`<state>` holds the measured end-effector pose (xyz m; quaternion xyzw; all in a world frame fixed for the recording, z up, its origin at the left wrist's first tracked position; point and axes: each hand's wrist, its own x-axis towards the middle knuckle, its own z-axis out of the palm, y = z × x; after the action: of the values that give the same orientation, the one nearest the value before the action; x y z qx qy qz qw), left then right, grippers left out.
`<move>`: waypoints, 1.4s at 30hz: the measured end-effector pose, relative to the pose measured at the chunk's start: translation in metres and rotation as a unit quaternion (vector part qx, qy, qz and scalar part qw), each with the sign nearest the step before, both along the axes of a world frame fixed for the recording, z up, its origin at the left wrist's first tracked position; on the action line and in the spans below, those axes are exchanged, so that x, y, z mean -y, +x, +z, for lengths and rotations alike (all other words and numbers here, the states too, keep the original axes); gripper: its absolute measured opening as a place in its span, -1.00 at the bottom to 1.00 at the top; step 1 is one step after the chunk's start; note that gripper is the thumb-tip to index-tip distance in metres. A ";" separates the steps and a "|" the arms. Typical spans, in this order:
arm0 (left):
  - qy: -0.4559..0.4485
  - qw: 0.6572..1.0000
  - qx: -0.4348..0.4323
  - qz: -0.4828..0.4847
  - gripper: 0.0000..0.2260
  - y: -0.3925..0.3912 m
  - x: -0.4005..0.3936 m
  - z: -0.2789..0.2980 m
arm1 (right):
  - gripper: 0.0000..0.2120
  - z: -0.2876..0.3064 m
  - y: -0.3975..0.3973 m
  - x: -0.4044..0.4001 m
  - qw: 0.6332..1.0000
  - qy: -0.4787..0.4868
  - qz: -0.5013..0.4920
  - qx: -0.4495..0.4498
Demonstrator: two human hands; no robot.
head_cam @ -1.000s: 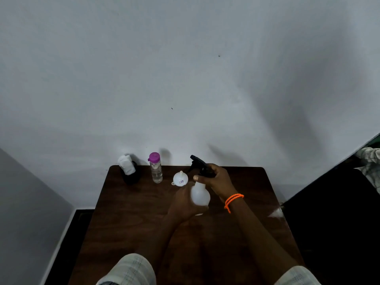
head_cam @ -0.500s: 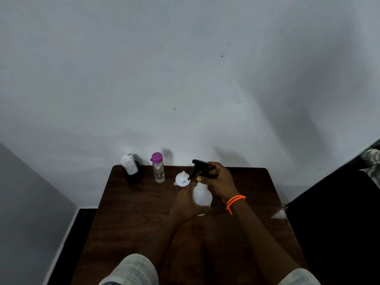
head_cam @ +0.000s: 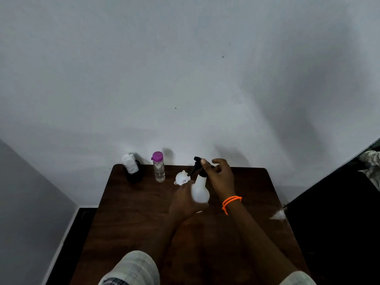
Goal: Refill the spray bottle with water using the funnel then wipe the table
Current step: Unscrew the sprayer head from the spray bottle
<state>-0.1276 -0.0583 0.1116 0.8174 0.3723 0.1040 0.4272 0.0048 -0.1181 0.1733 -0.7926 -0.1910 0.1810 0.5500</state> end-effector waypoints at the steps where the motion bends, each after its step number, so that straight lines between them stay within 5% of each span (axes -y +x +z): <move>1: 0.002 1.000 -0.006 0.001 -0.30 0.001 0.000 0.001 | -0.40 0.003 -0.005 -0.002 0.999 -0.017 -0.012 0.026; 5: 0.010 1.000 -0.021 -0.019 -0.25 0.008 0.001 0.005 | -0.28 0.011 -0.019 -0.011 0.995 -0.073 -0.044 0.051; 8: 0.031 0.999 -0.017 -0.005 -0.26 0.006 0.002 0.006 | -0.37 0.008 -0.021 -0.017 0.996 -0.062 -0.068 0.024; 14: 0.045 0.999 0.015 0.020 -0.24 -0.010 -0.003 0.005 | -0.82 0.011 -0.010 -0.009 0.992 0.043 -0.028 -0.118; 19: 0.039 0.999 0.015 -0.019 -0.21 -0.016 -0.005 0.007 | -0.71 0.014 0.005 0.000 0.973 0.086 0.034 -0.211; 25: 0.027 0.999 0.027 -0.013 -0.17 -0.019 0.000 0.003 | -0.71 0.014 0.016 0.007 0.986 0.023 0.090 -0.136; 29: 0.032 0.999 0.028 0.010 -0.19 -0.018 0.001 0.003 | -0.59 0.005 -0.002 0.011 0.994 -0.030 -0.054 0.089; 32: 0.032 0.999 0.021 0.014 -0.17 -0.017 0.000 0.001 | -0.71 -0.003 -0.022 0.013 0.977 0.002 -0.058 0.205; 42: 0.021 0.999 0.023 -0.015 -0.11 -0.014 0.001 -0.016 | -0.62 0.001 -0.034 -0.001 0.996 -0.007 -0.039 0.082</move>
<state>-0.1413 -0.0590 0.0958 0.8288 0.3481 0.1239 0.4202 -0.0297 -0.1176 0.1743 -0.8156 -0.2034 0.0953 0.5332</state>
